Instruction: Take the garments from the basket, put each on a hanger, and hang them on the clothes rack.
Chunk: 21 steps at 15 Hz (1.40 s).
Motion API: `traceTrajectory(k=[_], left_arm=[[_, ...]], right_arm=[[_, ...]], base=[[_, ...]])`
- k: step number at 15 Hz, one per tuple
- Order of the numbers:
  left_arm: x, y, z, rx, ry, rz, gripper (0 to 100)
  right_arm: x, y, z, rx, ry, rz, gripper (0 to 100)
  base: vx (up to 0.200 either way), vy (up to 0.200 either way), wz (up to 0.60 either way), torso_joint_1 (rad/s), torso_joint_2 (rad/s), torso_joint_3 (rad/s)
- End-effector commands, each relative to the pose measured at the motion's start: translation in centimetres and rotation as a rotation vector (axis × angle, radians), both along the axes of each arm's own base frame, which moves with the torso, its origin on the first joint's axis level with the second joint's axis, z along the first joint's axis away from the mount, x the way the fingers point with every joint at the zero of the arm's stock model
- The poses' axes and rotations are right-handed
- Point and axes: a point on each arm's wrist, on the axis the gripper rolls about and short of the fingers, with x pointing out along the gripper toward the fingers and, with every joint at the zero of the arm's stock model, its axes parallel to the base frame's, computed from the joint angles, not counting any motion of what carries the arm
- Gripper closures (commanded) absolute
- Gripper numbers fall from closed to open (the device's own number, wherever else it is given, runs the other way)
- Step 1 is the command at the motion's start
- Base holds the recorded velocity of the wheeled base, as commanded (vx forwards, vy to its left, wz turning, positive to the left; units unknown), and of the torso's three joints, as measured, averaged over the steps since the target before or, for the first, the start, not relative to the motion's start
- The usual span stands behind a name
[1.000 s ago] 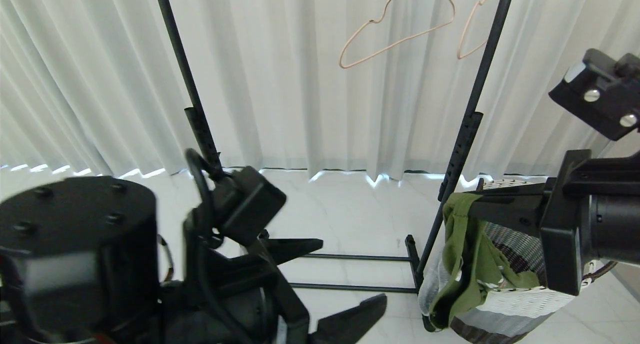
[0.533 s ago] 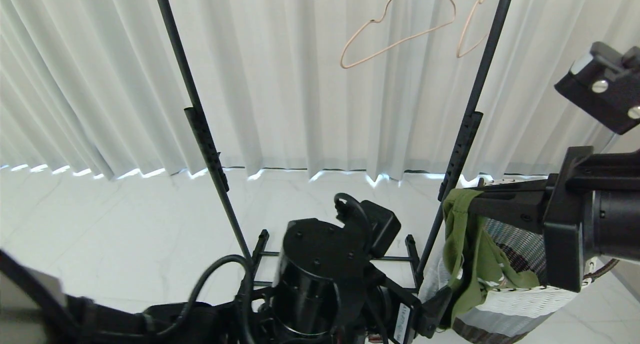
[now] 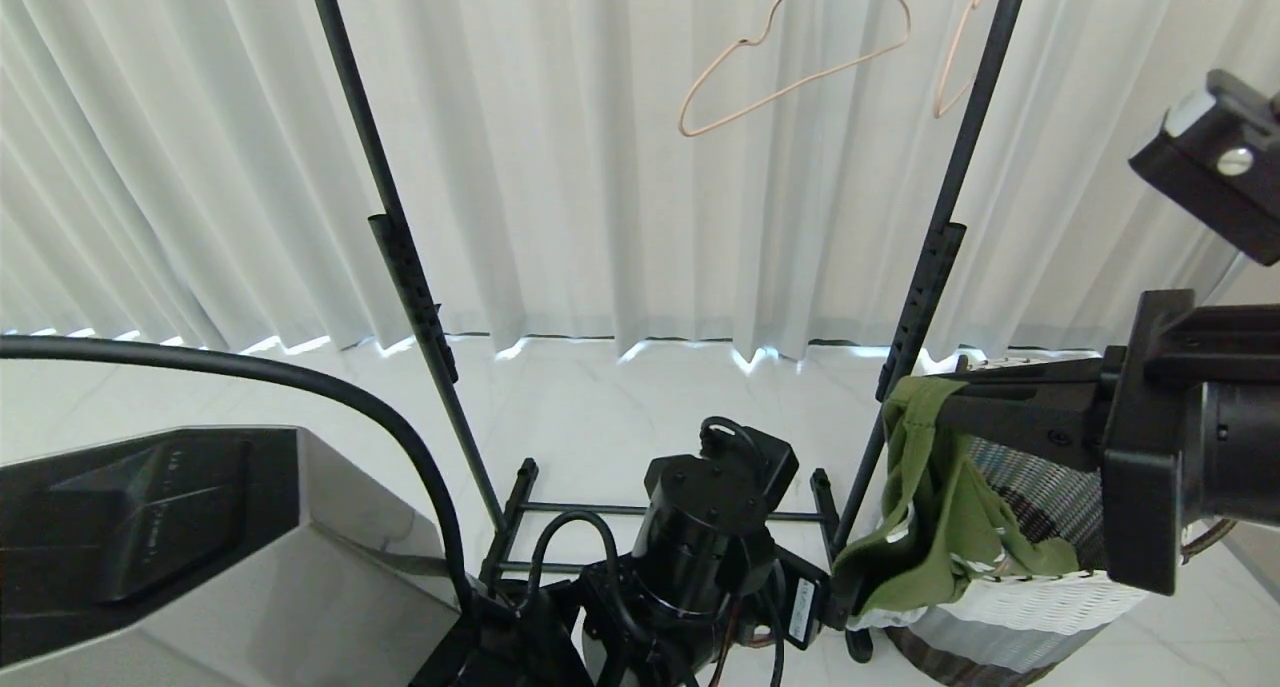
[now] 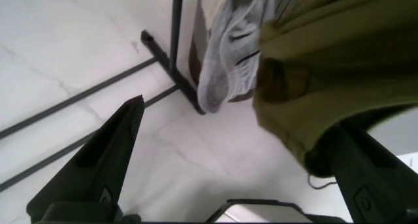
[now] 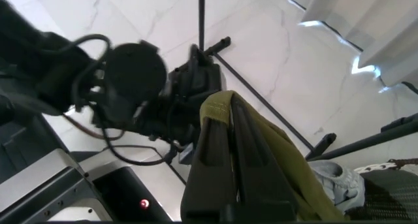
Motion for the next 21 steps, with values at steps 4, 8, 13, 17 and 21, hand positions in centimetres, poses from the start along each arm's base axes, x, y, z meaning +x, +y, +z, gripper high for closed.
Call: traceTrajectory(k=[4, 8, 13, 17, 21], left_arm=[[0.3, 0.1, -1.3, 0.030, 0.024, 0.007, 0], [-0.9, 0.5, -1.4, 0.009, 0.043, 0.023, 100], [-4.9, 4.7, 5.3, -0.110, -0.110, 0.094, 100], [-10.0, 10.7, 14.7, -0.160, -0.140, 0.052, 100], [-12.7, 14.5, 18.8, -0.126, -0.172, 0.028, 100]], right_arm=[[-0.2, 0.2, 0.0, -0.002, -0.001, 0.014, 100], [-0.2, 0.1, 0.0, -0.004, -0.001, 0.013, 100], [0.0, 0.2, -0.3, -0.015, 0.005, -0.002, 100], [0.4, -0.3, -0.4, -0.037, -0.015, -0.096, 100], [0.5, -0.4, -1.1, -0.055, -0.017, -0.141, 100]], base=[[0.000, 0.000, 0.00, 0.000, 0.00, 0.000], [0.000, 0.000, 0.00, 0.000, 0.00, 0.000], [0.000, 0.000, 0.00, 0.000, 0.00, 0.000], [0.000, 0.000, 0.00, 0.000, 0.00, 0.000], [0.000, 0.000, 0.00, 0.000, 0.00, 0.000]])
